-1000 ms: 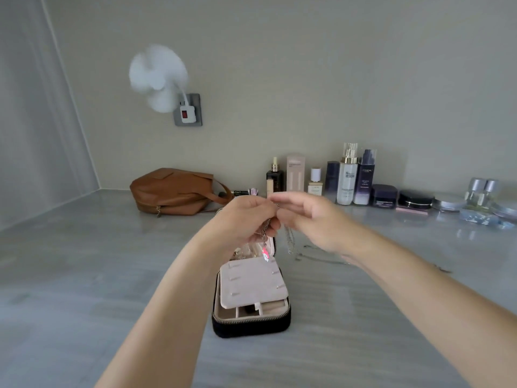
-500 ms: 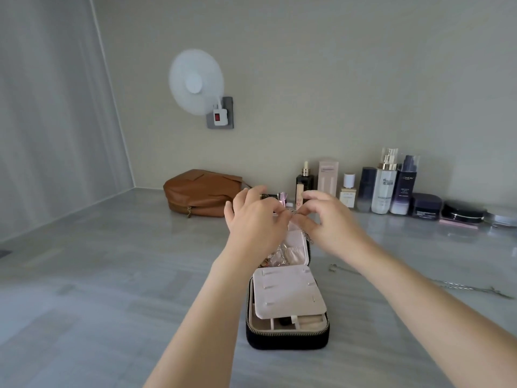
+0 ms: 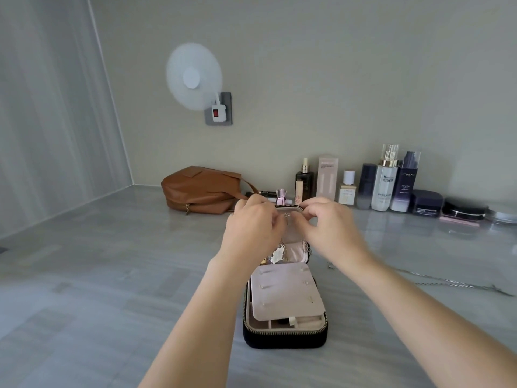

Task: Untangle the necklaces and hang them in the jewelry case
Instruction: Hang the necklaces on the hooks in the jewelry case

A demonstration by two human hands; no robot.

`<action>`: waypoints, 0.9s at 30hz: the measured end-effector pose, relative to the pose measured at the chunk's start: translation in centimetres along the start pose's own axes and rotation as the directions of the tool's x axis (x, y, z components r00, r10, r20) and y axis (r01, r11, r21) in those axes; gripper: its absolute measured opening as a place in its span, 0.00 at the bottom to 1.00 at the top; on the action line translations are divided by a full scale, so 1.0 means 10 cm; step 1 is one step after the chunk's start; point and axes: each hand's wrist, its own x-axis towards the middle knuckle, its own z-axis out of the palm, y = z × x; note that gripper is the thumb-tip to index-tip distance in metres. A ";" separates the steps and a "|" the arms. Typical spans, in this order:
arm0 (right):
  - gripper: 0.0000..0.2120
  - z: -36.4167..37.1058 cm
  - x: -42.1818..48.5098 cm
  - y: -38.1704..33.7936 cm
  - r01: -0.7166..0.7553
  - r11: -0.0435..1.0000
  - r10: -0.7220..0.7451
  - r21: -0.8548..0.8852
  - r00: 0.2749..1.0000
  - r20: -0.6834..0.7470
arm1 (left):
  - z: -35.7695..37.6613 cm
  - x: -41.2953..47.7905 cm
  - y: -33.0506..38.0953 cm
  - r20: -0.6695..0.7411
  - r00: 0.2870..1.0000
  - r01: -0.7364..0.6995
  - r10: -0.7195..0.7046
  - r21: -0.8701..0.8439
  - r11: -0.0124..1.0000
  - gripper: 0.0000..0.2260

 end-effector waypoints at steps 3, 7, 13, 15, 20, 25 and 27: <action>0.18 0.03 0.00 -0.01 0.043 0.996 -0.047 -0.076 0.998 -0.047 | -0.01 -0.01 0.02 -0.072 0.997 -0.030 0.028 -0.021 0.999 0.12; 0.22 0.04 0.03 -0.05 0.042 0.995 -0.049 -0.088 0.996 -0.072 | -0.01 -0.04 0.07 -0.146 0.987 -0.064 0.065 0.008 0.998 0.15; 0.21 0.07 0.08 -0.01 0.011 0.999 -0.013 -0.051 0.999 -0.045 | -0.02 -0.03 0.07 -0.114 0.992 -0.053 0.063 0.091 0.994 0.15; 0.21 0.08 0.10 0.02 -0.004 0.999 0.003 -0.046 1.000 -0.025 | -0.02 -0.03 0.08 -0.134 0.989 -0.061 0.070 0.070 0.996 0.13; 0.23 0.05 0.07 0.08 -0.051 0.999 0.052 -0.009 0.997 0.059 | 0.01 -0.05 0.08 -0.151 0.986 -0.068 0.074 0.043 0.997 0.10; 0.18 0.00 0.00 0.09 -0.118 0.992 0.103 0.045 0.965 0.241 | 0.05 -0.05 0.05 -0.140 0.989 -0.051 0.046 -0.032 0.998 0.10; 0.18 -0.04 -0.01 0.07 -0.119 0.992 0.104 0.037 0.954 0.279 | 0.06 -0.05 0.03 -0.129 0.991 -0.043 0.034 -0.067 0.997 0.11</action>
